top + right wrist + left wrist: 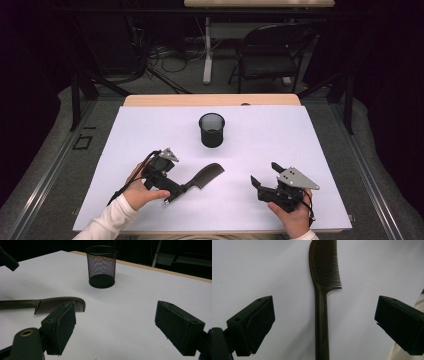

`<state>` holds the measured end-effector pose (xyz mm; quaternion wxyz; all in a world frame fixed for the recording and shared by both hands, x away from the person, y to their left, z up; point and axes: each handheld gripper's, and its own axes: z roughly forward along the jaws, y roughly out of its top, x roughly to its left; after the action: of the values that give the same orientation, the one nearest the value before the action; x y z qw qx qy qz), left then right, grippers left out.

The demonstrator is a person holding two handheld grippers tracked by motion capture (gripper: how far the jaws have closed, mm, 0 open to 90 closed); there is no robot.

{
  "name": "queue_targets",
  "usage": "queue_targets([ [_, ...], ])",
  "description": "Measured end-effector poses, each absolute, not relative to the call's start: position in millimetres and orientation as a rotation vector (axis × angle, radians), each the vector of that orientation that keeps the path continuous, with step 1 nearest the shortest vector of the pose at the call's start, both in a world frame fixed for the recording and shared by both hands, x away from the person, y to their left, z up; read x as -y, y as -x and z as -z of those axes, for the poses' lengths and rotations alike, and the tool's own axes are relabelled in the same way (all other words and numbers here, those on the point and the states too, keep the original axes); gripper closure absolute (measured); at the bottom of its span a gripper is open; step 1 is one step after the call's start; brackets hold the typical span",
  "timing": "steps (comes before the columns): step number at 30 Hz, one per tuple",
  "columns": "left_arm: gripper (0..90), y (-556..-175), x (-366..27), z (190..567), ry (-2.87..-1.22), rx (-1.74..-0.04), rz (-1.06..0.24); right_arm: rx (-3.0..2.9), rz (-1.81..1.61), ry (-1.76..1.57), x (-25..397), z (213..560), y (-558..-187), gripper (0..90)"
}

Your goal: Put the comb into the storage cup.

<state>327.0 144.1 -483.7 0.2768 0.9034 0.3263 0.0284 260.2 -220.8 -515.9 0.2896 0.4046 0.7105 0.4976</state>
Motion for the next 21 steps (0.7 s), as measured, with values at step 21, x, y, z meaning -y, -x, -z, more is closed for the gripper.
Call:
queue_targets([
  [21, 18.3, -334.5, -136.1, 491.9, -2.501, -0.933, -0.036, -1.899, -1.323, -1.08, 220.9, 516.4, -260.5, 16.7],
])
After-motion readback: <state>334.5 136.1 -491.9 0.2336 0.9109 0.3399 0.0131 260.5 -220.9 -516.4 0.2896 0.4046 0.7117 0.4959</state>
